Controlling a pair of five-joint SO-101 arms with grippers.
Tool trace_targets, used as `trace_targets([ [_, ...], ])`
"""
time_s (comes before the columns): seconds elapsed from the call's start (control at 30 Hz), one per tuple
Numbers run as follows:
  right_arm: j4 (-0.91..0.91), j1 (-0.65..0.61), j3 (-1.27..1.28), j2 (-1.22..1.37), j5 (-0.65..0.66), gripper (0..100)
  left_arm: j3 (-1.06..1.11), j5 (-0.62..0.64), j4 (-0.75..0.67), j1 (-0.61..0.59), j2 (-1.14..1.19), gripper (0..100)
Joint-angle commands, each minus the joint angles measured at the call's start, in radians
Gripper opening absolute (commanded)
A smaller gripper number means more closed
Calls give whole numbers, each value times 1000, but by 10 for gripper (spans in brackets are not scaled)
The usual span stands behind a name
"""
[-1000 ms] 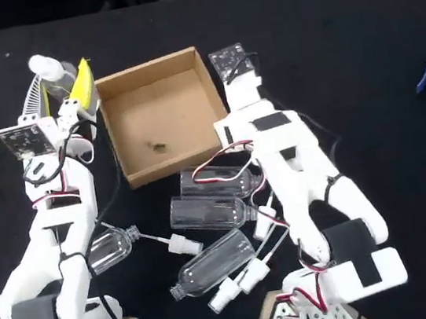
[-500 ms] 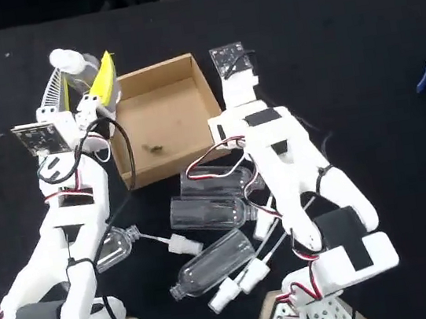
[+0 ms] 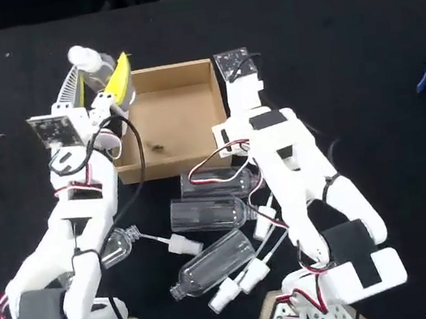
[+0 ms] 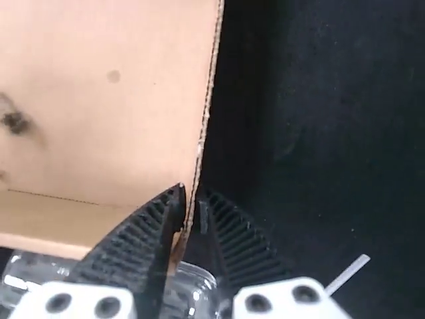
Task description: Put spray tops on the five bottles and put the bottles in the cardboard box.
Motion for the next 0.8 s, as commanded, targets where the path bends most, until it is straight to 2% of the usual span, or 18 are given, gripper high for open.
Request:
trace_targets([
  [0.0, 8, -31, -12, -38, 23, 10, -120, 14, -5, 13, 37, 29],
  [0.4, 17, -57, -77, 10, 14, 24, -262, 14, -8, 15, 284, 29],
  [0.53, 14, -55, -76, -8, 20, 117, -286, 14, -107, 13, 362, 29],
  [0.77, 6, -55, -74, -4, 15, 92, -387, 6, -207, 8, 611, 29],
])
